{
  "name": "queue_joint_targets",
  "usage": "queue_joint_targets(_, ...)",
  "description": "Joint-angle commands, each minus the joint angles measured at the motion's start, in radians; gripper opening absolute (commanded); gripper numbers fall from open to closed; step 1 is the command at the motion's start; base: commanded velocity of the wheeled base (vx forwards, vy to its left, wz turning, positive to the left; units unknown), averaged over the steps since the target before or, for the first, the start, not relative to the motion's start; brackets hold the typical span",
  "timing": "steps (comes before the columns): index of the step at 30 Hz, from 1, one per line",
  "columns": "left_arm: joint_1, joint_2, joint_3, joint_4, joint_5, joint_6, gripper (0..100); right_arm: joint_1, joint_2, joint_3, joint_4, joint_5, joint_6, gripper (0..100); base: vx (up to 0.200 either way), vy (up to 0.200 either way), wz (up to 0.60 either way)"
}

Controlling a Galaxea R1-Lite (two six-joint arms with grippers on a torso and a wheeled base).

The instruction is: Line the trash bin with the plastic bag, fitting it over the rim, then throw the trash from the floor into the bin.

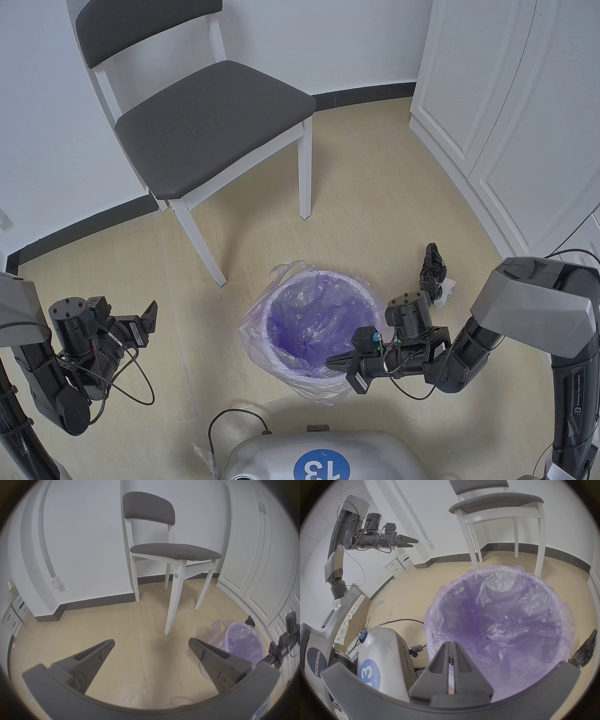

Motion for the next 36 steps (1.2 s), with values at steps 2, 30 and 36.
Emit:
queue_joint_targets(2, 0.002, -0.008, 0.006, -0.018, 0.0, -0.001, 100, 0.008, -0.01, 0.035, -0.02, 0.001, -0.006, 0, 0.0, 0.0, 0.0)
queue_joint_targets(30, 0.021, -0.052, 0.048, -0.018, -0.001, 0.019, 100, 0.012, 0.012, 0.053, -0.049, 0.001, -0.061, 0, 0.0, 0.0, 0.0)
queue_joint_targets(36, 0.021, -0.052, 0.049, -0.018, -0.001, 0.017, 100, 0.011, 0.01, 0.053, -0.043, 0.001, -0.058, 0, 0.0, 0.0, 0.0)
